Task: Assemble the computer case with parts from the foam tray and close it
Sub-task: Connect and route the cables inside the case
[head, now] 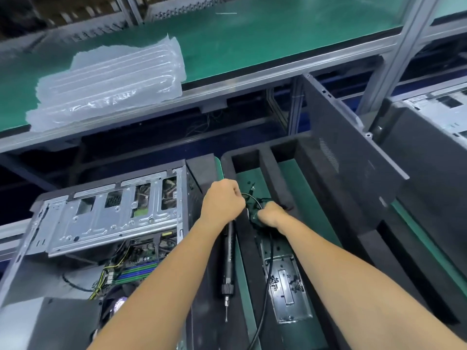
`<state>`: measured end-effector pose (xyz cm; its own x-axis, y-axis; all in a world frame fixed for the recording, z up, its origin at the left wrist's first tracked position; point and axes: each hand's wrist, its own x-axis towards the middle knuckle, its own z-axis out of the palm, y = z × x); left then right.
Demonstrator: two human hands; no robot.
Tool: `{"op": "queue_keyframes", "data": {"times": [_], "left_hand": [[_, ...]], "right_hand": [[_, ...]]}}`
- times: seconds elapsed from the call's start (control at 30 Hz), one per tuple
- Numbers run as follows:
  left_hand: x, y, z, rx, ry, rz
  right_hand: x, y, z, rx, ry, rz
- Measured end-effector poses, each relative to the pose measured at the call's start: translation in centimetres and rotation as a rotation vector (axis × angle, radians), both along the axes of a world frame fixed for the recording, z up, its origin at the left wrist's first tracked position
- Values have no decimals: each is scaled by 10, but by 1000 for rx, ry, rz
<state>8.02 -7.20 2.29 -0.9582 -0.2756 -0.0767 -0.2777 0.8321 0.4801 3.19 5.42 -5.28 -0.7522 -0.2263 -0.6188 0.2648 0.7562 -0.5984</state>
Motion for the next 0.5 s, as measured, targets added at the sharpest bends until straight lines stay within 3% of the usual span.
{"op": "queue_keyframes", "data": {"times": [0.23, 0.5], "left_hand": [[1, 7, 4, 22, 27, -11], [12, 17, 15, 284, 109, -102]], "right_hand": [[-15, -11, 53, 69, 413, -146], [0, 1, 142, -502, 700, -310]]}}
